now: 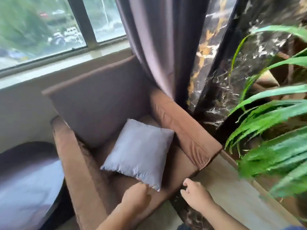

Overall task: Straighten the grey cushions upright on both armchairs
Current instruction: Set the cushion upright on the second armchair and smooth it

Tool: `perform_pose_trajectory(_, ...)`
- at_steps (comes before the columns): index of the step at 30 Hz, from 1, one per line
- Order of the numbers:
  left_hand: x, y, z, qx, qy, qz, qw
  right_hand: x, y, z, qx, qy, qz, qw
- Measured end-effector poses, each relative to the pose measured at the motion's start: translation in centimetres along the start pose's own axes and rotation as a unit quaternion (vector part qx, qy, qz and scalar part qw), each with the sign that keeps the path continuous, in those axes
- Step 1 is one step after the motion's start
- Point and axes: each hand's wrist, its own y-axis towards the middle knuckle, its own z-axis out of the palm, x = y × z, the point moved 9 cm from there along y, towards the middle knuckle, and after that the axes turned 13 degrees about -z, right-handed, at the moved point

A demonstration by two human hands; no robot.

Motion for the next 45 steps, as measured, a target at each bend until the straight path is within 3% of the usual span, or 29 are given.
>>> perform_pose_trajectory(8, 4.7, 9.9, 2.6, -0.007, -0.143, -0.139, 0.980, 0.6, 15.1, 1.0, 0.096, -0.044, -0.065, 0.992)
perform_pose_trajectory(14, 9.6, 19.8, 6.5, -0.008, -0.328, -0.249, 0.911, 2.4, 28.1, 2.4, 0.085, -0.054, -0.091, 0.991)
perform_pose_trajectory(20, 13.3, 25.0, 11.2, -0.042, -0.516, -0.352, 0.780, 4.3, 40.0, 3.5, 0.052, -0.085, -0.113, 0.989)
perform_pose_trajectory(25, 15.3, 29.8, 16.3, -0.072, -0.665, -0.350, 0.656, 4.9, 47.9, 3.4, 0.014, -0.097, -0.132, 0.986)
perform_pose_trajectory(33, 14.6, 32.1, 18.0, -0.083, -0.817, -0.315, 0.476, 2.2, 54.2, 5.6, 0.112, -0.024, -0.104, 0.988)
perform_pose_trajectory(36, 14.9, 31.9, 17.5, -0.119, -0.819, -0.317, 0.462, 1.0, 54.9, 5.9, 0.096, -0.034, -0.112, 0.988)
perform_pose_trajectory(39, 15.8, 31.0, 15.8, -0.158, -0.804, -0.326, 0.471, 0.6, 53.0, 5.2, 0.113, -0.037, -0.100, 0.988)
perform_pose_trajectory(43, 18.0, 31.2, 11.9, -0.167, -0.765, -0.293, 0.549, -2.2, 48.3, 7.0, 0.244, 0.060, -0.095, 0.963)
perform_pose_trajectory(45, 18.6, 31.9, 11.1, -0.147, -0.737, -0.281, 0.597, -3.6, 46.8, 8.5, 0.258, 0.165, -0.064, 0.950)
